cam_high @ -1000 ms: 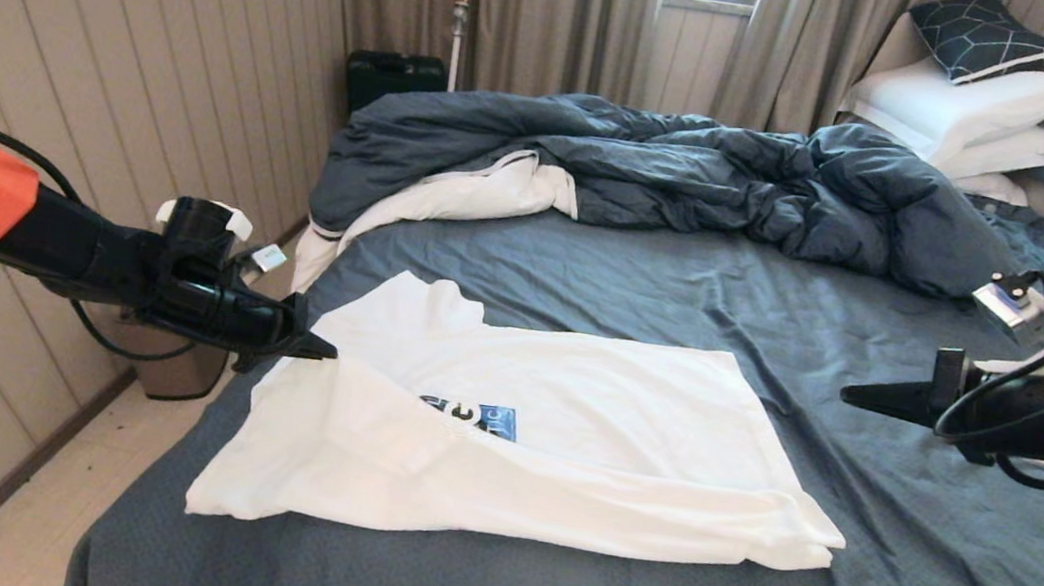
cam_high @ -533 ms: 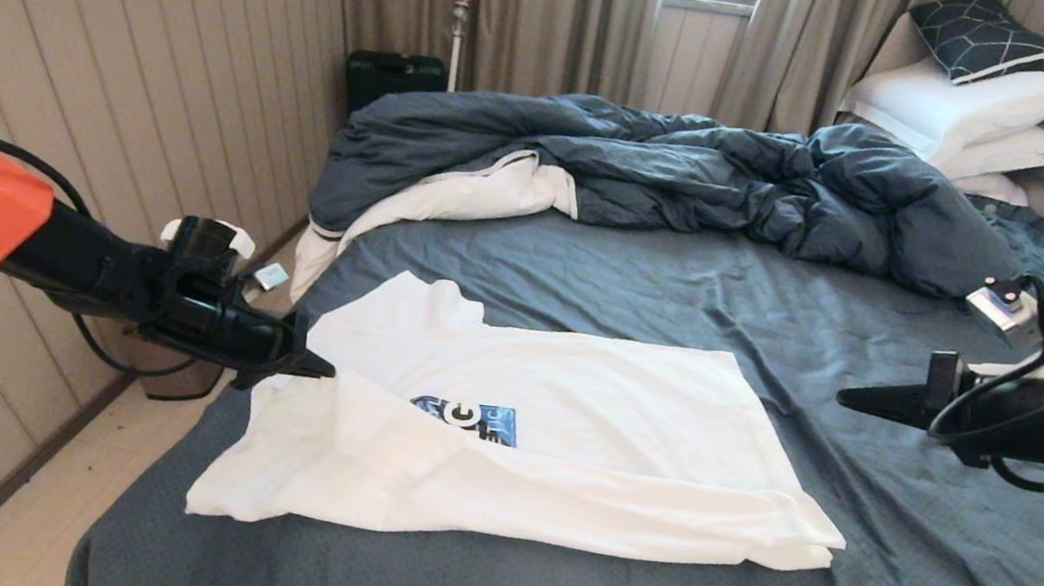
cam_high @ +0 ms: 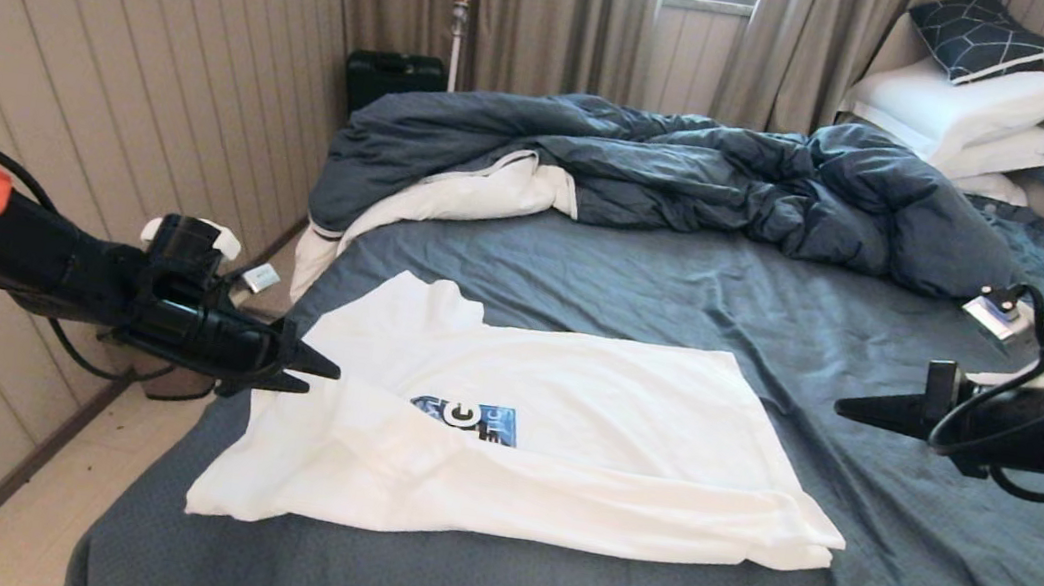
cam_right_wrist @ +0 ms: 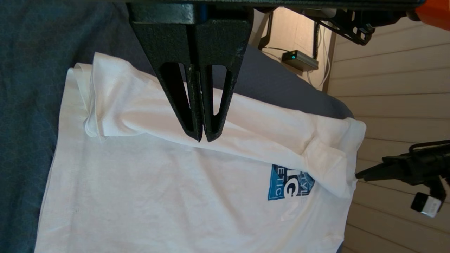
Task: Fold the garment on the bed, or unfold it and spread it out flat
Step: Fold the white T-shirt
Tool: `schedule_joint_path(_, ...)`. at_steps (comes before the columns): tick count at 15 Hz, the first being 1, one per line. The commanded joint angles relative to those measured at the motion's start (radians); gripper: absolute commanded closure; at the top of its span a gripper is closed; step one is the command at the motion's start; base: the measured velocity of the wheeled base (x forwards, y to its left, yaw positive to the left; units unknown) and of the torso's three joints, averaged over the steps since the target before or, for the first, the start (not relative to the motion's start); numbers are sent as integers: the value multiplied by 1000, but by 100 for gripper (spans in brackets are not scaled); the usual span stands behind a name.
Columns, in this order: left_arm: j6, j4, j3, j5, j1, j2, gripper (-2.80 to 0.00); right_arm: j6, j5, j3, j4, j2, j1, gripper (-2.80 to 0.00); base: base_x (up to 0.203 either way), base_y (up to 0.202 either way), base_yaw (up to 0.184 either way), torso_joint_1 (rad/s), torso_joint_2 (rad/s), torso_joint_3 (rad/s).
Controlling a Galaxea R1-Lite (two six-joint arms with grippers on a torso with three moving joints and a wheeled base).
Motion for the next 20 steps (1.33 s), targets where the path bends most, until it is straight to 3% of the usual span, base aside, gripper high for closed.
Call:
schedule_joint_path(1, -3, 4, 32, -3, 14, -101, -280, 0, 11, 10, 0, -5, 0, 0, 0, 0, 0, 0, 0, 0)
schedule_joint_path(8, 3, 16, 216, -4, 40, -291, -280, -1, 14, 74, 0, -38, -2, 0, 0, 0, 0, 0, 0, 0)
schedule_joint_path(9, 5, 22, 244, -4, 40, -338, 0, -4, 14, 97, 0, -49, -3, 0, 0, 0, 0, 0, 0, 0)
schedule_joint_path(12, 32, 120, 295, -13, 42, -492, 0, -28, 11, 126, 1, -62, -5, 0, 0, 0, 0, 0, 0, 0)
schedule_joint_path(16, 140, 354, 351, -43, 42, -698, 0, -29, 5, 180, 1, -75, -14, 0, 0, 0, 0, 0, 0, 0)
schedule_joint_path(20, 230, 398, 528, -38, 54, -914, 0, -53, -5, 215, 3, -63, -67, 0, 0, 0, 0, 0, 0, 0)
